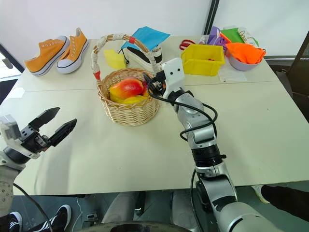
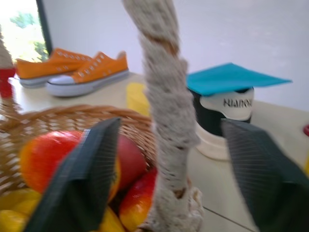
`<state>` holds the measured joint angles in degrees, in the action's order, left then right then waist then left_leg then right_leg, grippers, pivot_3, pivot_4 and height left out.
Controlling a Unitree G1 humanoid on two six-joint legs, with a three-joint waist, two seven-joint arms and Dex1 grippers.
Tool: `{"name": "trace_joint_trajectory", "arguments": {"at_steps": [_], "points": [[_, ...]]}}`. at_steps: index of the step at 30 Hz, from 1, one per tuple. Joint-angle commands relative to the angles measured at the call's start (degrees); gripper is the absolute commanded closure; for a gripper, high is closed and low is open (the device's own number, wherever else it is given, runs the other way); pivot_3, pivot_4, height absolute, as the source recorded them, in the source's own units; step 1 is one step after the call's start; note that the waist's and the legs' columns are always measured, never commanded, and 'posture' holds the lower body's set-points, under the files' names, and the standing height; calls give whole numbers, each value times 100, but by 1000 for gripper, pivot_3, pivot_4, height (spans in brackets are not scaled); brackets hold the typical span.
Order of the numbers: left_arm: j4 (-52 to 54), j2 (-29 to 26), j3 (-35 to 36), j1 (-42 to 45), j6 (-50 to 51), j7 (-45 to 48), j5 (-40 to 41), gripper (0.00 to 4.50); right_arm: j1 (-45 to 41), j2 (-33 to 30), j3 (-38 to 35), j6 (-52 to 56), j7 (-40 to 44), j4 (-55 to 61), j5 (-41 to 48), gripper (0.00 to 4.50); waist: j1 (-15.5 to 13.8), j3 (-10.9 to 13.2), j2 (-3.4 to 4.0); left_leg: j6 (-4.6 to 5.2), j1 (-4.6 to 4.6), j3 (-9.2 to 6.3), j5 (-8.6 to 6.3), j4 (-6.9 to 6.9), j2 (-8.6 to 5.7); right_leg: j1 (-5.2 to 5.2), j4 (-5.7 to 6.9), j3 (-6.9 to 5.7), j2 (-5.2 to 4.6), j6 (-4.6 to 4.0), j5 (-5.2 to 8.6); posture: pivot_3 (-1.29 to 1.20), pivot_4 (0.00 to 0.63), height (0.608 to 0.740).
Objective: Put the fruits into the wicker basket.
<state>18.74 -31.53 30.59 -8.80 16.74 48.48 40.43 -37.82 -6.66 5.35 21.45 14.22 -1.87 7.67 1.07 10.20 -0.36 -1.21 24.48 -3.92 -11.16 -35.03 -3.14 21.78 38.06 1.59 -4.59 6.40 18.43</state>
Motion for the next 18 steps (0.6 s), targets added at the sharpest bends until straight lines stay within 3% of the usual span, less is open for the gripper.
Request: {"name": "trace_joint_trajectory", "arguments": {"at_steps": [1, 4, 10, 18], "points": [[234, -54, -33, 82, -115, 2, 76, 0, -165, 18, -16, -240, -102, -66, -178, 2922, 1, 0, 0, 0, 0, 0, 0, 0, 0, 0, 0, 0, 0, 0, 0, 0, 150, 740], [284, -38, -58, 136, 11, 23, 310, 0, -120, -42, -99, -282, -69, 6, -171, 4407, 1, 0, 0, 0, 0, 0, 0, 1, 0, 0, 0, -1, 1, 0, 0, 0, 150, 740], [176, -23, -266, 237, -28, -47, 188, 0, 34, -493, -623, -413, 314, 199, 219, 4487, -37, 0, 0, 0, 0, 0, 0, -1, 0, -4, -3, -2, 0, 0, 0, 0, 150, 740], [-65, 25, -798, 710, -56, -24, 104, 0, 654, -1869, -2054, -219, 1120, 571, 1132, 4487, -35, 3, 4, 2, 2, 0, 0, 1, -1, -31, -8, -4, 0, 1, 0, 0, 150, 740]]}}
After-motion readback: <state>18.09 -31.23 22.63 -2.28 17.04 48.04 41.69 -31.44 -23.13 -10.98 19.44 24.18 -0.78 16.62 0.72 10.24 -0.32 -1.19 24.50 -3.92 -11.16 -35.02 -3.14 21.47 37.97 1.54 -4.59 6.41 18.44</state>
